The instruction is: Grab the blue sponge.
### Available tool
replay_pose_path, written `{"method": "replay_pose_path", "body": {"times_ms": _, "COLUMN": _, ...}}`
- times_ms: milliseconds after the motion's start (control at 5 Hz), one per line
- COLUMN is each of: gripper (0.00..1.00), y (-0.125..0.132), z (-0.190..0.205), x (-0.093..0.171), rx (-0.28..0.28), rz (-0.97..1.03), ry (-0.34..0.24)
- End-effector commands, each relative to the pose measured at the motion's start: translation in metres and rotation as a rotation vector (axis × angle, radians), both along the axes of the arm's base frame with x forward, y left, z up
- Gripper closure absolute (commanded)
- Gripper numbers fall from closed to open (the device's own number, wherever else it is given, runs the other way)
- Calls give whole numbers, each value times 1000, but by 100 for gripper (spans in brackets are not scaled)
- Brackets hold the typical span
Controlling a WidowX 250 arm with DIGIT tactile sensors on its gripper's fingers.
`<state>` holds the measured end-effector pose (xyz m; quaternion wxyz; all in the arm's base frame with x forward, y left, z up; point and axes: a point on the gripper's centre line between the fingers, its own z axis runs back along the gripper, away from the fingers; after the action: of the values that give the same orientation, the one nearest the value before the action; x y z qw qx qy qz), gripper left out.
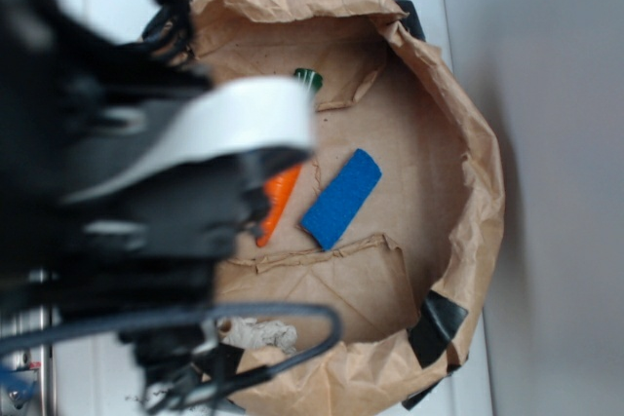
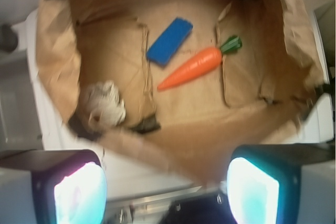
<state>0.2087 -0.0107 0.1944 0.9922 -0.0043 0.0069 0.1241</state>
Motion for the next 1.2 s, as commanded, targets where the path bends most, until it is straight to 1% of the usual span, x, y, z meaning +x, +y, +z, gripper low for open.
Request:
{"method": "replay_pose_path", "body": {"times_ms": 0, "gripper": 0, "y": -1, "z": 1, "x": 34, "rx": -46, "rz": 26, "ry": -70}}
{"method": "replay_pose_path", "body": {"times_ms": 200, "gripper": 0, "y": 1, "z": -1, "x": 48, "rx": -57, "rz": -21, "ry": -116}}
{"method": "replay_pose_path", "body": {"times_ms": 400, "gripper": 0, "y": 4, "z": -7, "x": 59, "rx": -22, "rz": -88, "ry": -151}}
{"method": "replay_pose_path", "body": {"times_ms": 1000, "gripper": 0, "y": 4, "z": -7, "x": 59, "rx": -22, "rz": -88, "ry": -151}}
